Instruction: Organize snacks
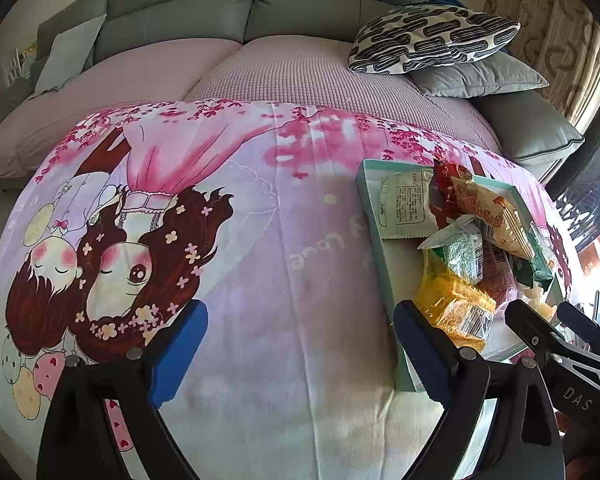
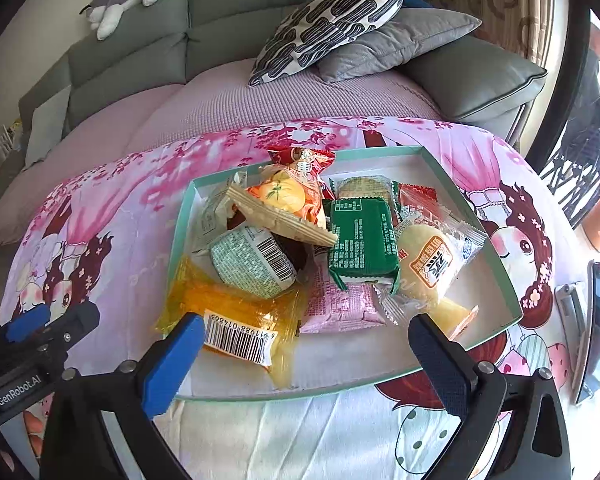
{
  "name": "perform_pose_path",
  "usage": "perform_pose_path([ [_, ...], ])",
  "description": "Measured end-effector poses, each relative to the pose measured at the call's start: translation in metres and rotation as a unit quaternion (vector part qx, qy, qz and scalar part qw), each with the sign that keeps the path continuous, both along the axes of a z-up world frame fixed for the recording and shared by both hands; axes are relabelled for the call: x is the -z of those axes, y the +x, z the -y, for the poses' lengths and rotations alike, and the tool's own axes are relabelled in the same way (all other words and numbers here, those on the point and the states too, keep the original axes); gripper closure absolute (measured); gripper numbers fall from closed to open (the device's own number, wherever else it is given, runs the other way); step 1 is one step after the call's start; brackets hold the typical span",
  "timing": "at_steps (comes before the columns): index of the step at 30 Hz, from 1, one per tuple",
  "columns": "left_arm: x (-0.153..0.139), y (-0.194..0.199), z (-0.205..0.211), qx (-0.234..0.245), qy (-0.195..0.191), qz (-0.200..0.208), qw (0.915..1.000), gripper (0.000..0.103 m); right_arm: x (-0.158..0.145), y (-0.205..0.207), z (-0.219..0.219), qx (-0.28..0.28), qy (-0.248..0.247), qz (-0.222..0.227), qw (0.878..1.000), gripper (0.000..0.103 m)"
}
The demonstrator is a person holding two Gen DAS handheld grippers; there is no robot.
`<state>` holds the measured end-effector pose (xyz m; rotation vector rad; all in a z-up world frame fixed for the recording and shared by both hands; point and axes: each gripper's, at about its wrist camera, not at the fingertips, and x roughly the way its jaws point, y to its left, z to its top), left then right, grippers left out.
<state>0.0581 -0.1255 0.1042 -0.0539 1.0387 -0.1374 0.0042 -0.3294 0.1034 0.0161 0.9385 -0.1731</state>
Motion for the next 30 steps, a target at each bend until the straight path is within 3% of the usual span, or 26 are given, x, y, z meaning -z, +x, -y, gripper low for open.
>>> perform_pose_path([
  [14, 0.004, -0.038, -0.01, -0.043, 0.104, 0.01, 0.9935, 0.009, 0.013, -0.036, -0.026, -0.022, -0.01, -0.002, 1.0, 0.0],
  [30, 0.014, -0.057, -0.019, -0.05, 0.113, -0.014, 0.9922, 0.009, 0.018, -0.053, -0.037, -0.025, -0.015, -0.002, 1.0, 0.0],
])
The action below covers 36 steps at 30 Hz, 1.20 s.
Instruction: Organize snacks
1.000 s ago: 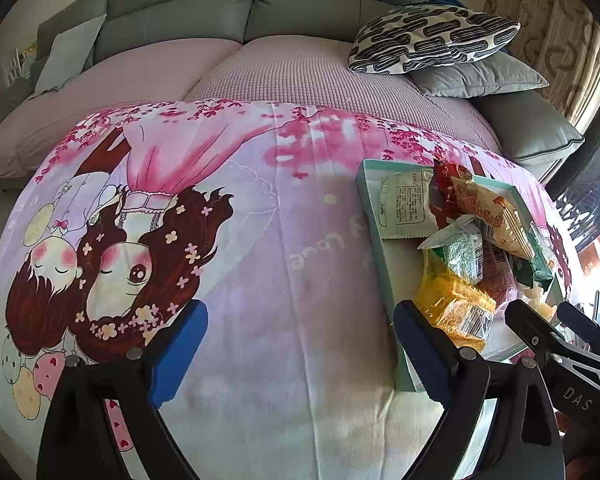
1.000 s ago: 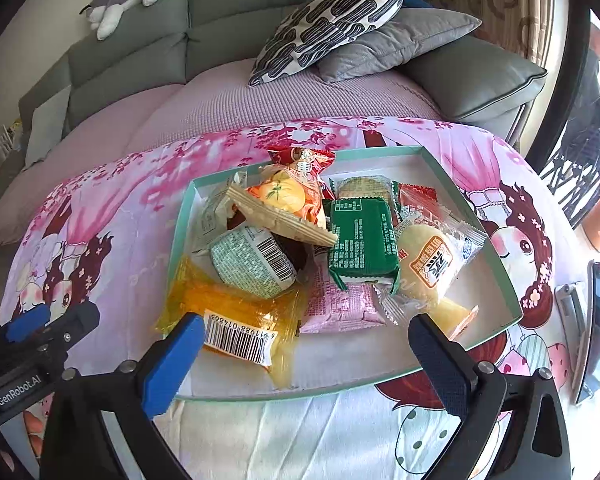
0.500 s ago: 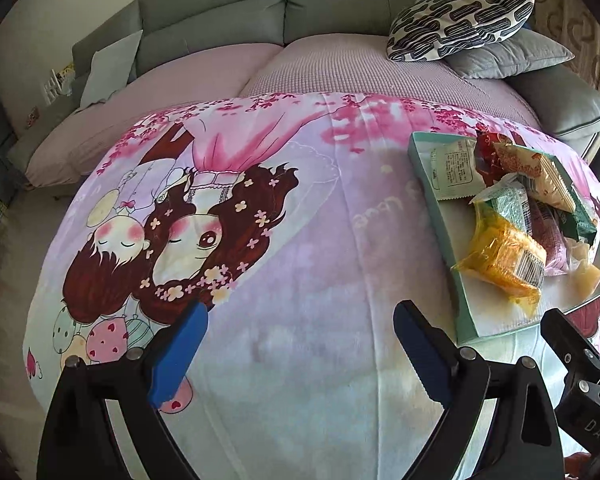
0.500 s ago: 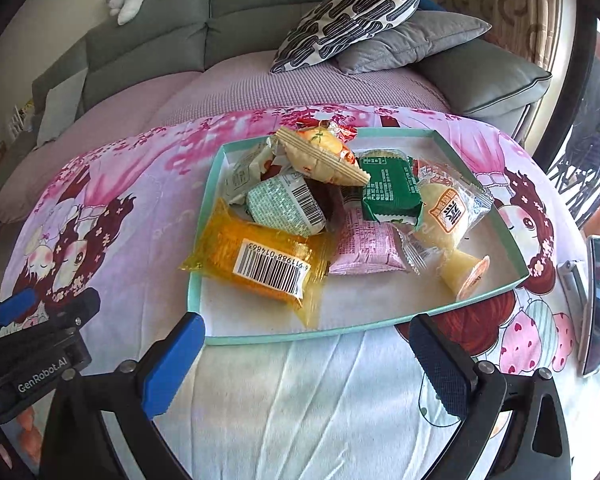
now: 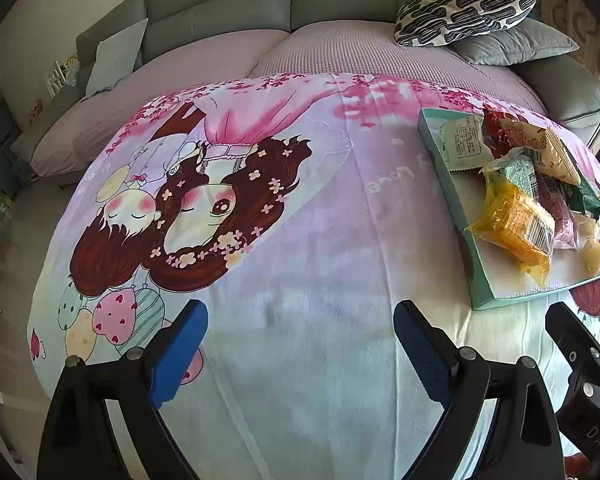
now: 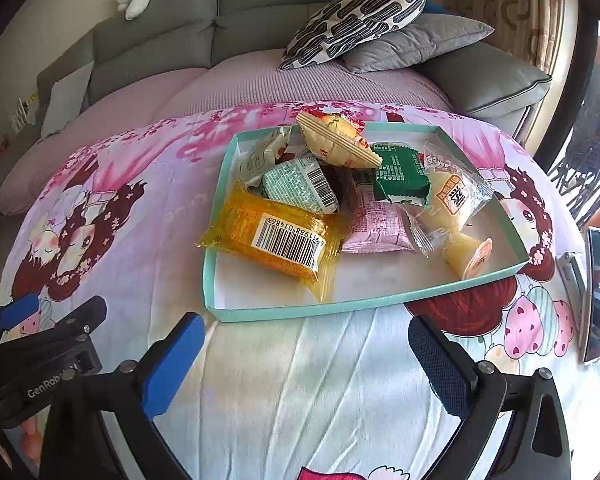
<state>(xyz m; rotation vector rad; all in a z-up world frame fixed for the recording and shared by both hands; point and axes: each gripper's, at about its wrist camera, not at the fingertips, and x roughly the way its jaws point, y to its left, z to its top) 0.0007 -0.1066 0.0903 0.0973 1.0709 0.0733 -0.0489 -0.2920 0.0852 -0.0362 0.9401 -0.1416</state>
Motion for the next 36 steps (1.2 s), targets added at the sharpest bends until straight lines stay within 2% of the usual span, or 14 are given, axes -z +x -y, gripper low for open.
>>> perform_pose_path([
  [19, 0.015, 0.003, -0.002, -0.004, -0.006, -0.025, 0.9997, 0.009, 0.022, 0.005, 0.007, 0.007, 0.008, -0.007, 1.0, 0.0],
  [28, 0.025, 0.009, -0.005, -0.012, 0.007, -0.039, 0.9991, 0.009, 0.031, 0.013, 0.009, 0.003, -0.002, -0.01, 1.0, 0.0],
  [32, 0.028, 0.011, -0.001, -0.003, 0.025, -0.042, 0.9988, 0.009, 0.028, 0.014, 0.009, 0.002, -0.009, -0.001, 1.0, 0.0],
  [36, 0.029, 0.01, 0.001, 0.008, 0.022, -0.044, 0.9988, 0.009, 0.027, 0.013, 0.008, 0.0, -0.01, 0.002, 1.0, 0.0],
])
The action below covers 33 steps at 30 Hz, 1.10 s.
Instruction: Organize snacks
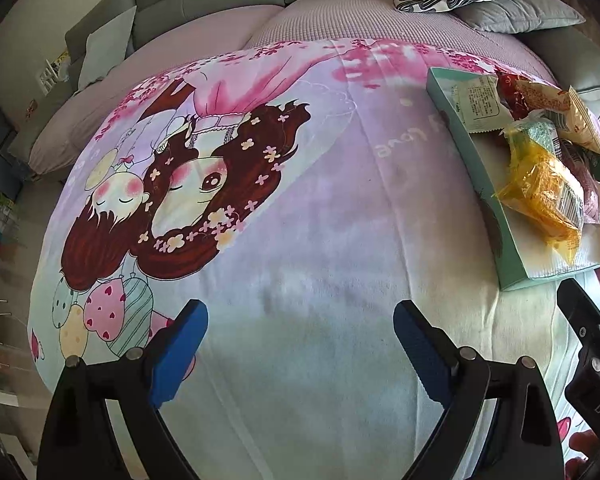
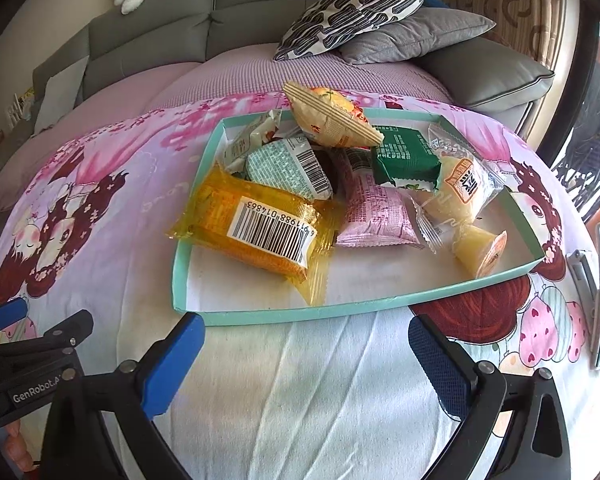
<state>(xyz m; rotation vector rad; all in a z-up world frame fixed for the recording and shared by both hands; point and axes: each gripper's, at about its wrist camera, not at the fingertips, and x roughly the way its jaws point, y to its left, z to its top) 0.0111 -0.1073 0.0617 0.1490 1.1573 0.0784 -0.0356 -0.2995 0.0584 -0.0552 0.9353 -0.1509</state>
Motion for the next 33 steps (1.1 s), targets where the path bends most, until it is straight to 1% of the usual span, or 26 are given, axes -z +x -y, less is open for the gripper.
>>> perform_pose_path([
  [4, -0.004, -0.002, -0.002, -0.001, -0.003, 0.009, 1.0, 0.009, -0.001, -0.001, -0.003, -0.006, -0.002, 0.005, 1.0, 0.0],
  [9, -0.005, -0.006, 0.0, 0.007, -0.002, 0.006, 1.0, 0.009, -0.002, -0.005, -0.006, -0.012, 0.001, 0.004, 1.0, 0.0],
  [13, -0.009, -0.011, 0.001, 0.011, -0.005, 0.011, 0.9999, 0.009, -0.002, -0.007, -0.005, -0.012, 0.003, 0.003, 1.0, 0.0],
  [19, -0.006, -0.014, 0.0, 0.011, -0.011, 0.001, 0.9999, 0.009, 0.001, -0.008, -0.004, -0.009, 0.004, -0.004, 1.0, 0.0],
  [33, -0.007, -0.017, -0.003, 0.009, -0.029, 0.0, 0.9995, 0.009, 0.0, -0.012, -0.004, -0.006, 0.002, -0.004, 1.0, 0.0],
])
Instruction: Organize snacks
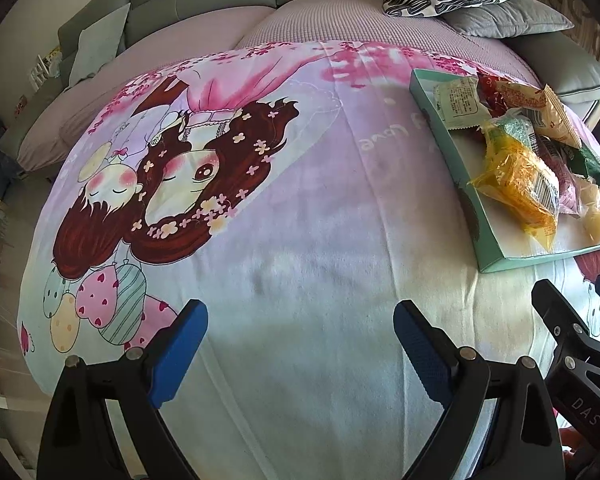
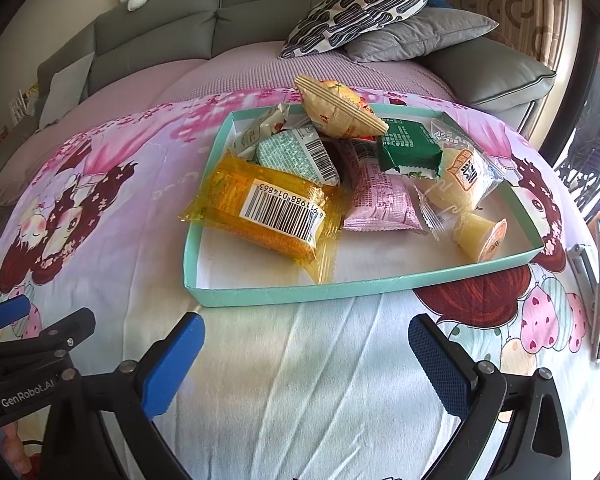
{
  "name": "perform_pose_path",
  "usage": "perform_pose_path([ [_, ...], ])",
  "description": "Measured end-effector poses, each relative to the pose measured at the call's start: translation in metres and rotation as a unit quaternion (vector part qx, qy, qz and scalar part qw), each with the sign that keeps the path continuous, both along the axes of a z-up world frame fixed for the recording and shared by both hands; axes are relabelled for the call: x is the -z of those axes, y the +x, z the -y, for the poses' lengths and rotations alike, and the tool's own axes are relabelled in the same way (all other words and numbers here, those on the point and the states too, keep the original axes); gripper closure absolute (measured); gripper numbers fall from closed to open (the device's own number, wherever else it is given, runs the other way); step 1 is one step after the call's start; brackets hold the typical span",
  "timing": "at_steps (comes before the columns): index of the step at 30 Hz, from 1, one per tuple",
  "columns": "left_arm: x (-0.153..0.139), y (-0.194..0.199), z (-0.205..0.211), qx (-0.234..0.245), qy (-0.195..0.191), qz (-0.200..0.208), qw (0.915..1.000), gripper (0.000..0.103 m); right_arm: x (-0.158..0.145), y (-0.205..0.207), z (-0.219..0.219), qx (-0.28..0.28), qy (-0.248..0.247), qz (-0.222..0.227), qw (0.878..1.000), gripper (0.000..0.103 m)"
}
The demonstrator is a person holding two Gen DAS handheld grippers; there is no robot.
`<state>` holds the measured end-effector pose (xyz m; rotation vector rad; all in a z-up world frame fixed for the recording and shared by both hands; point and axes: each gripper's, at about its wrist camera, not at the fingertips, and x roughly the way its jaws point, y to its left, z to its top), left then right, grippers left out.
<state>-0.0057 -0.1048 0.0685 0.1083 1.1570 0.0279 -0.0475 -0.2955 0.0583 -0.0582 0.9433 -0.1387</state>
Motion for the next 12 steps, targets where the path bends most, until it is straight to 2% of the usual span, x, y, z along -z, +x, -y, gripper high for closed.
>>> perform_pose_path([
  [4, -0.002, 0.0, 0.0, 0.0, -0.007, 0.005, 1.0, 0.009, -0.001, -0.001, 0.0, -0.001, 0.0, 0.001, 1.0, 0.0],
  [9, -0.01, -0.004, 0.001, 0.005, -0.012, 0.031, 0.9994, 0.009, -0.001, -0.002, 0.0, 0.0, 0.0, 0.001, 1.0, 0.0],
  [12, -0.009, -0.003, 0.001, 0.008, -0.017, 0.027, 0.9995, 0.009, -0.001, -0.002, 0.0, -0.001, 0.0, 0.002, 1.0, 0.0],
])
